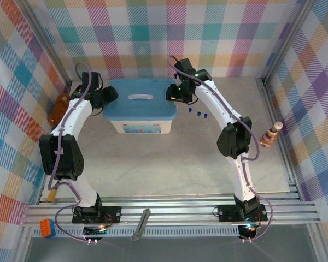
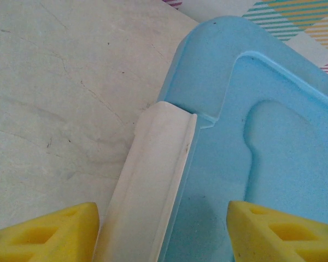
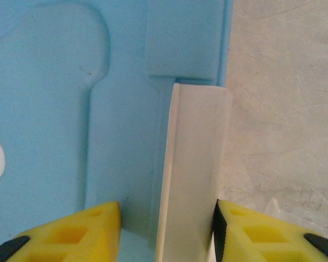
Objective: Organize the chemistry lab equipment
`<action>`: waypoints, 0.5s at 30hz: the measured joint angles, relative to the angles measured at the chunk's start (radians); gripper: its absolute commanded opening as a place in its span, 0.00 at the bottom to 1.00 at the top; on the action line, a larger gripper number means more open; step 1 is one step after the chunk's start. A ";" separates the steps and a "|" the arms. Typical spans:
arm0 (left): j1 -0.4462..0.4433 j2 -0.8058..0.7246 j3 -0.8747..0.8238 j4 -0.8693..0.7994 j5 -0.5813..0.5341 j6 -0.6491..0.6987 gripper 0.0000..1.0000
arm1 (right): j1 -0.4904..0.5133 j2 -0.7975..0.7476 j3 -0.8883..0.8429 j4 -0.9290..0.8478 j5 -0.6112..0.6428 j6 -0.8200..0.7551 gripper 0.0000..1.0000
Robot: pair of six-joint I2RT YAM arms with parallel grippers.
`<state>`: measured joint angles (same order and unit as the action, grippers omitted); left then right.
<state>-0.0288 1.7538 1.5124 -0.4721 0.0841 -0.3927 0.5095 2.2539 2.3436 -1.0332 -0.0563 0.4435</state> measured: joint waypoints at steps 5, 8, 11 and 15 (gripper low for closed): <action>0.000 -0.001 0.000 0.004 0.008 -0.006 0.72 | -0.001 0.000 -0.005 0.010 -0.012 -0.003 0.62; -0.002 -0.003 -0.001 0.006 0.013 -0.008 0.75 | -0.001 0.000 -0.006 0.013 -0.024 -0.008 0.66; -0.001 -0.013 -0.005 0.005 0.031 -0.015 0.81 | -0.003 0.000 -0.006 0.013 -0.032 -0.012 0.72; 0.013 -0.041 -0.012 -0.016 0.074 -0.034 0.91 | -0.019 0.000 -0.004 0.005 -0.046 -0.022 0.82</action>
<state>-0.0158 1.7126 1.5005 -0.4885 0.1577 -0.4263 0.4908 2.2539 2.3394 -1.0283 -0.1020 0.4213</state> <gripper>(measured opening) 0.889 0.786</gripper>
